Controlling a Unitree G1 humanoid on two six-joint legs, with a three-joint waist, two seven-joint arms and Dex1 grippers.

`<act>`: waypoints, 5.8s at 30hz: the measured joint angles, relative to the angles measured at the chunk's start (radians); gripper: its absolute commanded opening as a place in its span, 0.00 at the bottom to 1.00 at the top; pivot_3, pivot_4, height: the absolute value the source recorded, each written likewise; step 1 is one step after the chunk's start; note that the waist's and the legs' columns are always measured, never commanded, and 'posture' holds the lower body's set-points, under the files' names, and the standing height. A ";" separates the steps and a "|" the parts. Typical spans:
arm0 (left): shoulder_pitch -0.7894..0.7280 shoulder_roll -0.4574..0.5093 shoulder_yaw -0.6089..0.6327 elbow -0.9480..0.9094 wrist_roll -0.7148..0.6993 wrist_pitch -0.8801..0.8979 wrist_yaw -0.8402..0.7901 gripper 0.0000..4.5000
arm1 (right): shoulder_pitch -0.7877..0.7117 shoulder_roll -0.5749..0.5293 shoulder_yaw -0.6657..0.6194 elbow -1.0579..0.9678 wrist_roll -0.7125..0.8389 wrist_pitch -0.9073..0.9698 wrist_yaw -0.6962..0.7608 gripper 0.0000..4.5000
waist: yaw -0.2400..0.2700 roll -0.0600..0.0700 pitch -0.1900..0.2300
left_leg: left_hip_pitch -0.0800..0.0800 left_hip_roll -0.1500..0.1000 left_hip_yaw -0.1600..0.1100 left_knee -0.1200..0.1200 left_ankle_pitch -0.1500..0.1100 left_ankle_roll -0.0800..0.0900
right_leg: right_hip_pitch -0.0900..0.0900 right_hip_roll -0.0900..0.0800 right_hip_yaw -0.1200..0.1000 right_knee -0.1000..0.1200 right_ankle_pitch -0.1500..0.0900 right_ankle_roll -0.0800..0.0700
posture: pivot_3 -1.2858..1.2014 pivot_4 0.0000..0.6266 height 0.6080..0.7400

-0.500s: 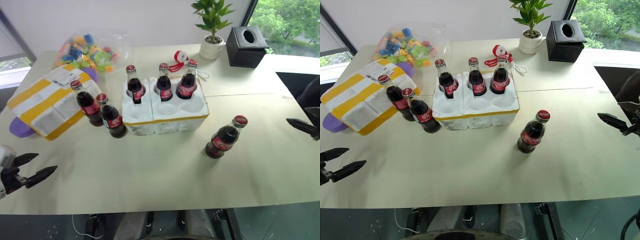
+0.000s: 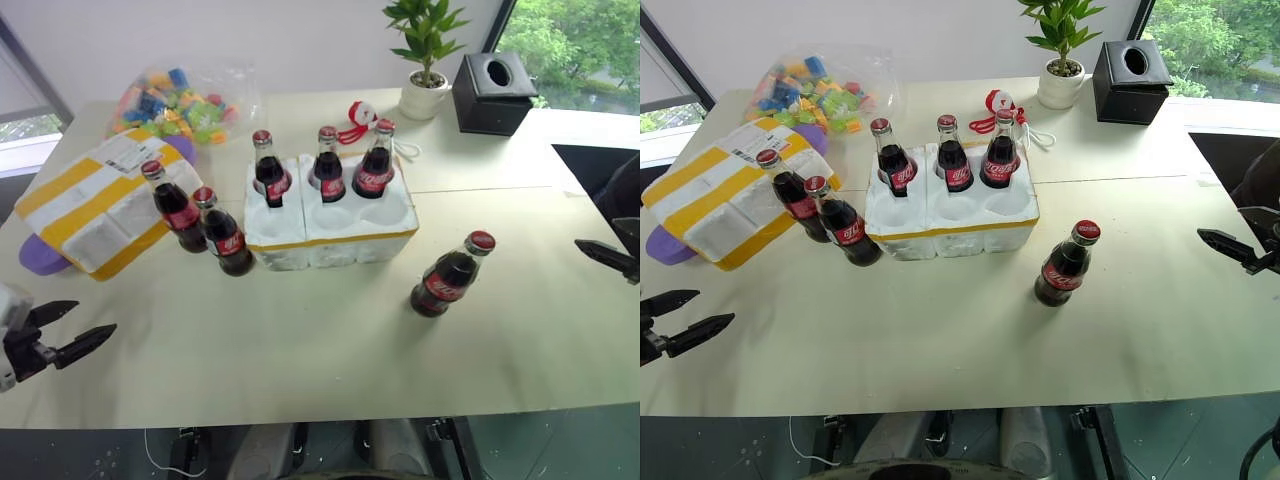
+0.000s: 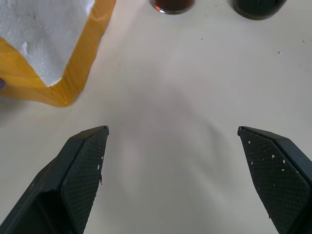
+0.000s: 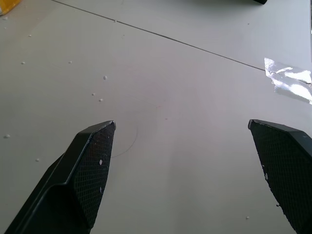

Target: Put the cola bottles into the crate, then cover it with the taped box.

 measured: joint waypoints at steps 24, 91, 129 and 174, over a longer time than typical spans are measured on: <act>-0.275 0.045 -0.053 0.048 -0.078 0.080 -0.007 0.99 | -0.175 -0.051 0.001 -0.173 0.074 0.185 0.150 1.00 | -0.001 0.001 0.000 | 0.000 0.000 0.000 0.001 0.000 0.000 | -0.002 0.000 0.000 0.004 0.001 0.001 | 0.52 0.24 0.94; -0.861 -0.071 -0.507 0.468 0.100 -0.004 0.013 0.64 | -0.138 0.045 -0.015 -0.837 0.393 0.658 -0.026 1.00 | 0.001 -0.003 0.002 | -0.003 -0.002 0.000 0.003 0.002 0.002 | -0.005 -0.001 0.000 0.007 0.004 0.005 | 0.52 0.24 0.94; -1.560 -0.154 -0.826 0.232 -0.082 0.381 -0.239 0.64 | 0.039 0.112 -0.121 -0.939 0.438 0.646 -0.121 1.00 | 0.005 -0.008 0.005 | -0.003 -0.002 0.000 0.007 0.005 -0.002 | -0.003 0.001 0.001 0.007 0.006 0.007 | 0.52 0.24 0.94; -1.490 -0.490 -0.876 0.190 -0.001 0.618 0.246 0.98 | 0.095 0.134 -0.133 -0.968 0.462 0.649 -0.212 1.00 | 0.024 -0.008 0.005 | -0.003 -0.002 0.000 0.010 0.005 -0.003 | -0.003 0.002 0.002 0.008 0.006 0.007 | 0.52 0.24 0.94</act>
